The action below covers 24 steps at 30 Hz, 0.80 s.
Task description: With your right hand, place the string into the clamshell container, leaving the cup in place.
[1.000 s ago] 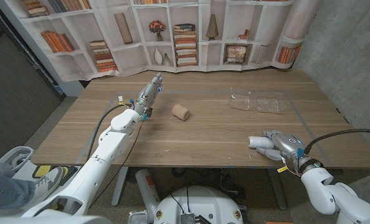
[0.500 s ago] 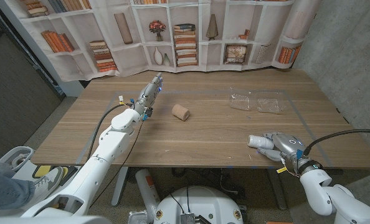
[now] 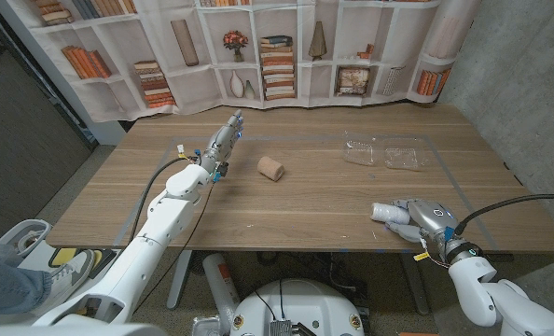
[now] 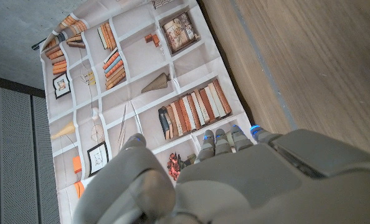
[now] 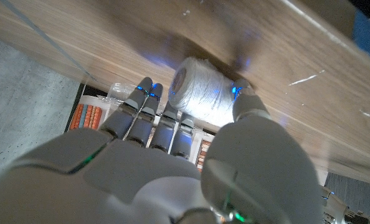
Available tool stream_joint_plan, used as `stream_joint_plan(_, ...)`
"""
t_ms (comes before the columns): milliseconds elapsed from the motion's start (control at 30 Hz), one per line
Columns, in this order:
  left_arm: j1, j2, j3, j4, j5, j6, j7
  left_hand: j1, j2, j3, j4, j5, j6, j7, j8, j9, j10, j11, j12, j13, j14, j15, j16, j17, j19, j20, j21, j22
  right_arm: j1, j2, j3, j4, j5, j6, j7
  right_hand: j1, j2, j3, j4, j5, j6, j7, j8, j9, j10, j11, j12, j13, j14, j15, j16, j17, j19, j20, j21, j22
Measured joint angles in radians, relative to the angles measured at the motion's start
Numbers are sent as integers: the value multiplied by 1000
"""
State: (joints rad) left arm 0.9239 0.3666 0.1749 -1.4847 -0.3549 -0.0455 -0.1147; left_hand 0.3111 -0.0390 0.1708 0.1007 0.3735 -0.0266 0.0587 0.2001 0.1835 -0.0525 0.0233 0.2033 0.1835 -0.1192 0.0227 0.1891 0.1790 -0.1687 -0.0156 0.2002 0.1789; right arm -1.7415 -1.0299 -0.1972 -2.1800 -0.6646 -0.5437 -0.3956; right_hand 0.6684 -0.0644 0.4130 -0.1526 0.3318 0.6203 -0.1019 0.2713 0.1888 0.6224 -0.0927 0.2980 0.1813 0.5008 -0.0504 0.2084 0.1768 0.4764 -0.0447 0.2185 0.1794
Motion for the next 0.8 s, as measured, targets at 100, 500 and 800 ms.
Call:
stream_joint_plan(100,2,2,-1,-4,0,2,0,0,0,0,0,0,0,0,0,0,0,0,0,0,0,0,0,0,0,0,0,0,2,-5,-3,-3,5,-3,-9,0,0,0,0,0,0,0,0,0,6,2,0,0,2,-2,0,0,0,0,0,0)
stream_joint_plan(500,7,6,-6,-15,-2,4,3,0,0,0,0,0,0,0,0,0,0,0,0,0,0,0,0,0,0,0,0,0,13,-31,-5,-22,30,-15,-21,4,2,5,5,-1,0,0,0,0,5,2,0,0,2,-2,0,0,0,0,0,0)
stream_joint_plan(800,10,8,-9,-20,-3,3,4,0,0,0,0,0,0,0,0,0,0,0,0,0,0,0,0,0,0,0,0,0,18,-43,4,-38,46,-22,-26,11,8,5,5,-4,5,5,-8,-1,5,2,0,0,1,-2,-5,0,0,0,0,0)
